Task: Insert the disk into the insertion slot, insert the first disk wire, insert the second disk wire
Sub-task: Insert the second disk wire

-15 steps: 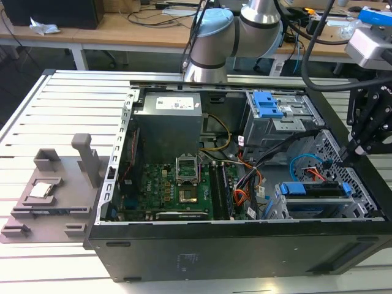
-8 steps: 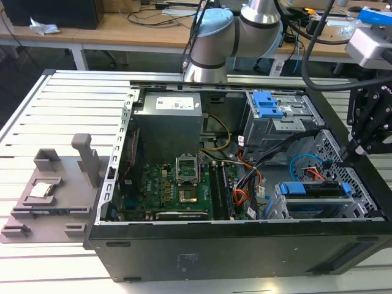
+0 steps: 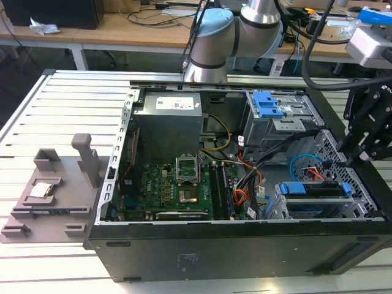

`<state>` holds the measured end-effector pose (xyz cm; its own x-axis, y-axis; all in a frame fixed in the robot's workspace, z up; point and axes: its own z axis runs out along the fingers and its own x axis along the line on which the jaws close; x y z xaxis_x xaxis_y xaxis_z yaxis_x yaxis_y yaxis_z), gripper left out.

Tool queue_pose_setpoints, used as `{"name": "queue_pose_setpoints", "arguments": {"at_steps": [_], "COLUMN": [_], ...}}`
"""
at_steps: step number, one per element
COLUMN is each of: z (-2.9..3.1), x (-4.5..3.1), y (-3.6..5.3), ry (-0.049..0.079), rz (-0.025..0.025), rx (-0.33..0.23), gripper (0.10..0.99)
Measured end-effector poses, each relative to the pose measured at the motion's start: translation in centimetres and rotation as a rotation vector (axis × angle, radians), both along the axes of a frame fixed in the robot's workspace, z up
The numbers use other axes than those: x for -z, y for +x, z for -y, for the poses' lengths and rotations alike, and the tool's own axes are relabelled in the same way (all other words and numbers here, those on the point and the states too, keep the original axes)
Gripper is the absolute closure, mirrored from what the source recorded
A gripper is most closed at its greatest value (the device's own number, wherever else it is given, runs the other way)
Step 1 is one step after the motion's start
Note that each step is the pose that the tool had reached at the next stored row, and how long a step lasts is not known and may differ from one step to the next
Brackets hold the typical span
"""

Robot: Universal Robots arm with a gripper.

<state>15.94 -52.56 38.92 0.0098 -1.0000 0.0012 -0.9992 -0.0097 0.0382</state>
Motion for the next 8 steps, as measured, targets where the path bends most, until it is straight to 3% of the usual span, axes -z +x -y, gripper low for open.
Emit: {"name": "queue_pose_setpoints", "arguments": {"at_steps": [4, 8], "z": [0.0, -0.01], "x": [0.01, 0.0], "y": [0.0, 0.0], "ry": [0.0, 0.0], "rz": [0.0, 0.0], "rx": [-0.14, -0.147], "gripper": [0.725, 0.725]}}
